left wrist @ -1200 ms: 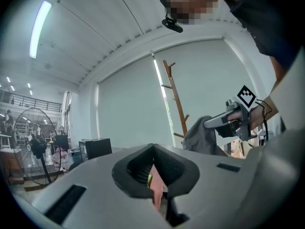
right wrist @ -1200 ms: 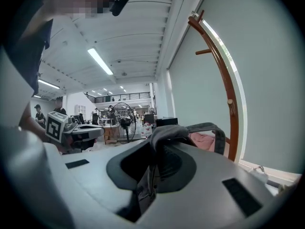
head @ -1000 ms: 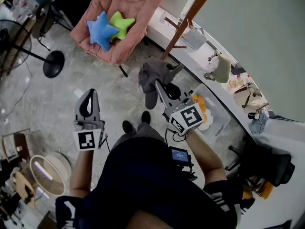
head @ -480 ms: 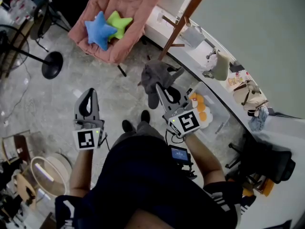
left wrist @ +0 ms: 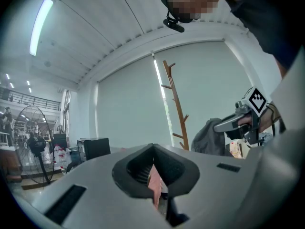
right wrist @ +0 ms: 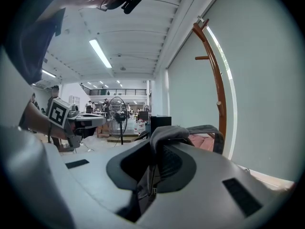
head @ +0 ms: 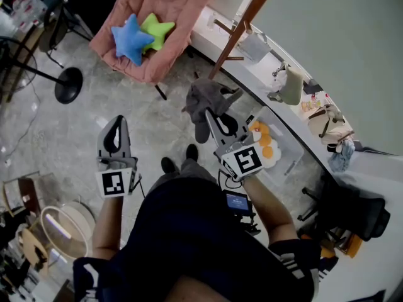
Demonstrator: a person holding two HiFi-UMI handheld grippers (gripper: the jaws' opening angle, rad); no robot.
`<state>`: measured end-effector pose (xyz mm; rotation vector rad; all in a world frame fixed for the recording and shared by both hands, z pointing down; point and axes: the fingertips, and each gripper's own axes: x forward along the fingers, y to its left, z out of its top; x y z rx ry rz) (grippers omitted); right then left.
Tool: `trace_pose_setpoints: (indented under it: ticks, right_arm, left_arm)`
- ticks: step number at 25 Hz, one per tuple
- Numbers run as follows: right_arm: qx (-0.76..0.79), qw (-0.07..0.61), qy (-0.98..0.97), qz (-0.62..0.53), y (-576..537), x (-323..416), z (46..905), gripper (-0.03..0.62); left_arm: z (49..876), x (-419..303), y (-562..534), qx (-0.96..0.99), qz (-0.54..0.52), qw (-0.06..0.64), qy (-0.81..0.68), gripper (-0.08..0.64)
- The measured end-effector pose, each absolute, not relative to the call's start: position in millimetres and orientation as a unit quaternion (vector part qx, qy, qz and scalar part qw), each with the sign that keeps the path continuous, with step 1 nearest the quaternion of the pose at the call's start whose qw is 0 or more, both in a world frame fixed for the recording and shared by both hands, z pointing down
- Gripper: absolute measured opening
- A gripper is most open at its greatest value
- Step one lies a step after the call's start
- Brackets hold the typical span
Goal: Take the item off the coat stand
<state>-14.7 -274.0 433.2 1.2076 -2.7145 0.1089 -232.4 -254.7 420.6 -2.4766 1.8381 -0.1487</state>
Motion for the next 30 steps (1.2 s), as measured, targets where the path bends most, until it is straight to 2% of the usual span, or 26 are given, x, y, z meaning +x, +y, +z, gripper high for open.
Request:
trace_pose_setpoints:
  ticks: [30]
  right_arm:
    - [0.413,0.093,-0.906,0.020,-280.1,-17.3,435.0,0.038]
  left_arm:
    - [425.4,-237.9,-249.3,-0.797,-0.050,0.023,0.602,0.025]
